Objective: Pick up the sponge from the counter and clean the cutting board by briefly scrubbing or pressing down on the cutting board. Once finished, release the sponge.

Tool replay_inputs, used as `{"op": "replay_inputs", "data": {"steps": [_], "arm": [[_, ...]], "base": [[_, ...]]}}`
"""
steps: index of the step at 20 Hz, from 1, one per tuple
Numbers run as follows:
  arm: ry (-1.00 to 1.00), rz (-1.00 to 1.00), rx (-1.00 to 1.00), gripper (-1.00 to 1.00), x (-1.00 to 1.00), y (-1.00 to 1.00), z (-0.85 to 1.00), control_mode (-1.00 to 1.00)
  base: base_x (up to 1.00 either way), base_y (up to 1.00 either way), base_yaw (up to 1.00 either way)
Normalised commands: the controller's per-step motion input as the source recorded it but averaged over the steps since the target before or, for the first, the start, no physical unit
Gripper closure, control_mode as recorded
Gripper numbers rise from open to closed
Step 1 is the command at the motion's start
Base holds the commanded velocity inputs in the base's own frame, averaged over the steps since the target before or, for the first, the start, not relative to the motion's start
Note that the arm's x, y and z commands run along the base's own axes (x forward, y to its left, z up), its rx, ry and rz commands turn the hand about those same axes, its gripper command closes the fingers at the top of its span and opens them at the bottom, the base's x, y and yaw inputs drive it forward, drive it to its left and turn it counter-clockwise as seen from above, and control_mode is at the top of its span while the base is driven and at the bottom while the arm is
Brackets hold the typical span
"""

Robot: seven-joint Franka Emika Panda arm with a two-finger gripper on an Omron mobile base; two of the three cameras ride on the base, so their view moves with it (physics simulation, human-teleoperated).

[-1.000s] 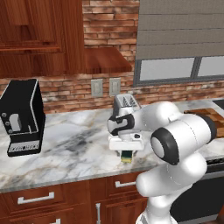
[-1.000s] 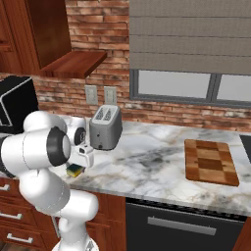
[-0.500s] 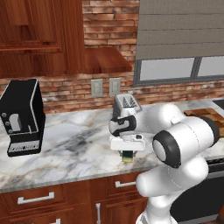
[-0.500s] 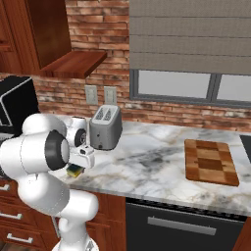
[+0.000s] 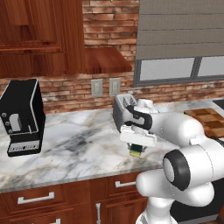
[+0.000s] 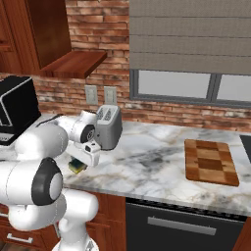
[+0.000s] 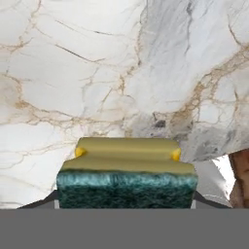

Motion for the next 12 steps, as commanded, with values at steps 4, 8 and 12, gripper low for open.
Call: {"op": "replay_inputs", "data": {"steps": [4,8,12], "arm": [[0.0,-0.11,0.01,1.0,-0.11,-0.2,0.66,-1.0],[0.0,-0.07,0.0,1.0,0.0,-0.05,0.55,-1.0],[0.0,-0.04,0.0,1.0,-0.04,-0.03,0.19,-1.0]], "base": [[0.0,0.0,0.0],[0.0,0.0,0.0],[0.0,0.0,0.0]]}}
